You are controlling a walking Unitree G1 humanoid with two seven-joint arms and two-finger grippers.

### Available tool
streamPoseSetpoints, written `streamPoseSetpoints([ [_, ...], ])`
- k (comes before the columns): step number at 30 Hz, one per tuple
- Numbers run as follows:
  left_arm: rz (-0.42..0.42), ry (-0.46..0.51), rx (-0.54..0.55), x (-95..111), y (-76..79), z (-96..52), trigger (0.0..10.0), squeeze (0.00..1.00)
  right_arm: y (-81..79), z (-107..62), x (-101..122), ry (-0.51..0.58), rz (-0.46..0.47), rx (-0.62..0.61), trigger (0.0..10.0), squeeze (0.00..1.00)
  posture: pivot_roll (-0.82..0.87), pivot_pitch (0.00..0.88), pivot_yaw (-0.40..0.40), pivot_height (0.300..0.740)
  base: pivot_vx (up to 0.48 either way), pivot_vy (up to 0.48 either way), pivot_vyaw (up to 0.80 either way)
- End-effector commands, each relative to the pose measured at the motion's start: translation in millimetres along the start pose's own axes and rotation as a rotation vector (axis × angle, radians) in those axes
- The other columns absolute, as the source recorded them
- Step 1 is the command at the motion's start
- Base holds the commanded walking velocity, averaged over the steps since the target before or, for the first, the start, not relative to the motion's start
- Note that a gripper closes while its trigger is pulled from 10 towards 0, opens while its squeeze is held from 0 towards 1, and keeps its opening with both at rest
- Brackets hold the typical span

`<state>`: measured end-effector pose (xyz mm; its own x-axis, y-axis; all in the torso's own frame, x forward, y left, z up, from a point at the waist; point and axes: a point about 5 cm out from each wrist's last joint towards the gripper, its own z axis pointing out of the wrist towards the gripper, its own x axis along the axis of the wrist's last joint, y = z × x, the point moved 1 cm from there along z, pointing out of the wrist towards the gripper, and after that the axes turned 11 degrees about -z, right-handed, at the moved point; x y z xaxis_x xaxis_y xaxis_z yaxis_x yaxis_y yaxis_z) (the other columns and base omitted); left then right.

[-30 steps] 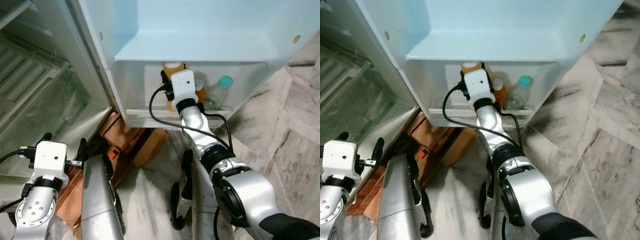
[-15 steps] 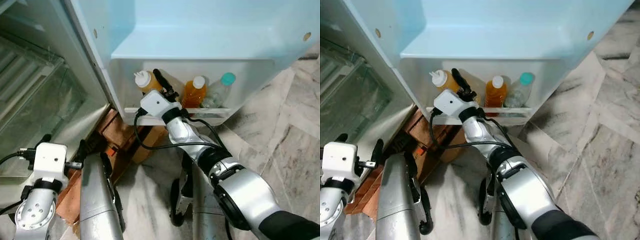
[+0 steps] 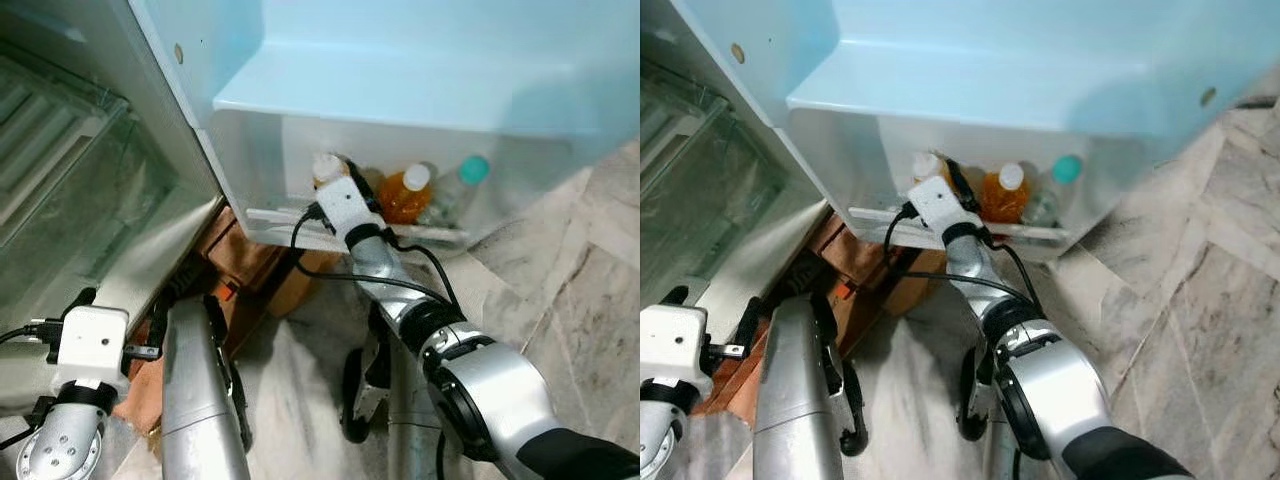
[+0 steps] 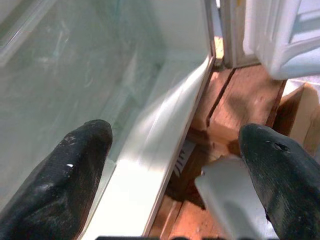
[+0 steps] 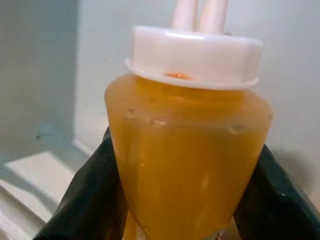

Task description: Restocking fridge

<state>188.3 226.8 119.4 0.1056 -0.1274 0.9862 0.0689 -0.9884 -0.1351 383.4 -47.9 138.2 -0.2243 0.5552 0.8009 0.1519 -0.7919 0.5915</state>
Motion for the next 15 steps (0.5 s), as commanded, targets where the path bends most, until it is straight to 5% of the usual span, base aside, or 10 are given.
streamPoseSetpoints([
  [1, 0.012, -0.023, 0.007, -2, -4.0, -4.5, 10.0, 0.0, -9.3, -13.8, -33, -0.16, 0.038, 0.048, 10.0, 0.0, 0.29, 0.455, -0.047, 0.486, 0.0, 0.0, 0.0],
  [2, 0.013, -0.023, 0.008, -2, -4.5, -3.7, 10.0, 0.0, -8.9, -13.4, -33, -0.159, 0.048, 0.053, 10.0, 0.0, 0.29, 0.453, -0.046, 0.486, 0.0, 0.0, 0.0],
  [4, 0.016, -0.019, 0.009, -1, -5.1, -1.3, 10.0, 0.0, -6.4, -11.5, -31, -0.159, 0.071, 0.045, 10.0, 1.0, 0.28, 0.449, -0.045, 0.486, 0.0, 0.0, 0.0],
  [15, 0.031, 0.001, -0.014, 0, -5.6, 23.9, 10.0, 0.0, 21.9, 6.5, -4, -0.05, 0.248, -0.042, 10.0, 1.0, 0.27, 0.368, -0.038, 0.486, 0.0, 0.0, 0.0],
])
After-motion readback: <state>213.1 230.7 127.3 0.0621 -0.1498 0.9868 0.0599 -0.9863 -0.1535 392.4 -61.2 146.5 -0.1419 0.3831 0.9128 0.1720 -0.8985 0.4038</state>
